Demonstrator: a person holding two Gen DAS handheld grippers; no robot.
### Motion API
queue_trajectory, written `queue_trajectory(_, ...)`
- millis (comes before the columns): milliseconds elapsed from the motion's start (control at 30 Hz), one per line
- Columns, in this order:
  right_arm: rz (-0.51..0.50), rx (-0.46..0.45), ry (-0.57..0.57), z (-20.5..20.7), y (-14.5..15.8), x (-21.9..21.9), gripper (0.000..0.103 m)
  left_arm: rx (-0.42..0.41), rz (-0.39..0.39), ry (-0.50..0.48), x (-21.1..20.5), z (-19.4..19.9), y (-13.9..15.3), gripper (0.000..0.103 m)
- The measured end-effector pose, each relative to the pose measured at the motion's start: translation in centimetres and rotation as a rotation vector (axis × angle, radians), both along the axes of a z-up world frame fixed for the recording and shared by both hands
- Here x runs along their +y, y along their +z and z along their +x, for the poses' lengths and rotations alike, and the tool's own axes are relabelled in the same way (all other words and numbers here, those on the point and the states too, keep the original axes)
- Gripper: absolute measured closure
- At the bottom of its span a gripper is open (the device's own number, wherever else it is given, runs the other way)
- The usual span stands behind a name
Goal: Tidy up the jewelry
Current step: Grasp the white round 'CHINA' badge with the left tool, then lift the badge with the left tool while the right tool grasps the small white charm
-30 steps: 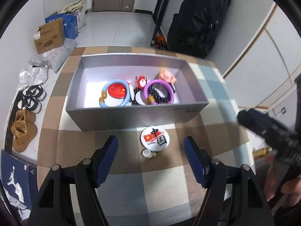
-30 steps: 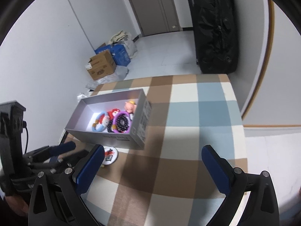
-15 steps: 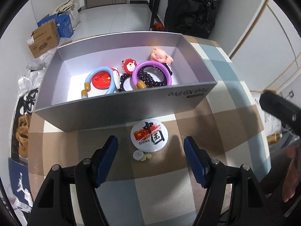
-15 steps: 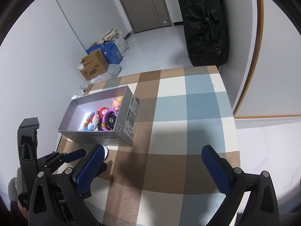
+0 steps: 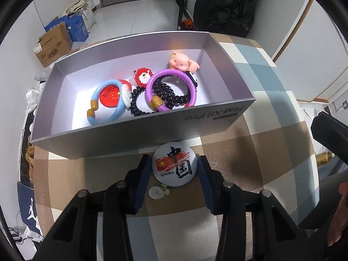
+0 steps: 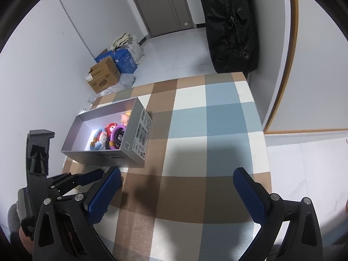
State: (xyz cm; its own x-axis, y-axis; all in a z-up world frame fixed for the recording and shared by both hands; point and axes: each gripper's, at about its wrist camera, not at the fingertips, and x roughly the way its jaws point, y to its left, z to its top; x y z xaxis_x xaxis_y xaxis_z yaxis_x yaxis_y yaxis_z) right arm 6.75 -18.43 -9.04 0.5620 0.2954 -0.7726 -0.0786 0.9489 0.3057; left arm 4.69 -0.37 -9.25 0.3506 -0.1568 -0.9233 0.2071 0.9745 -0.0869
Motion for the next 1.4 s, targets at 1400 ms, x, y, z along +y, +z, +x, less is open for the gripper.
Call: queue_trajectory(1400,-0.083,0.064,0.211,0.0,-2.8,7.6,0.001,-0.044,-0.493,0.158,7.5,-0.2,4.9,0.066)
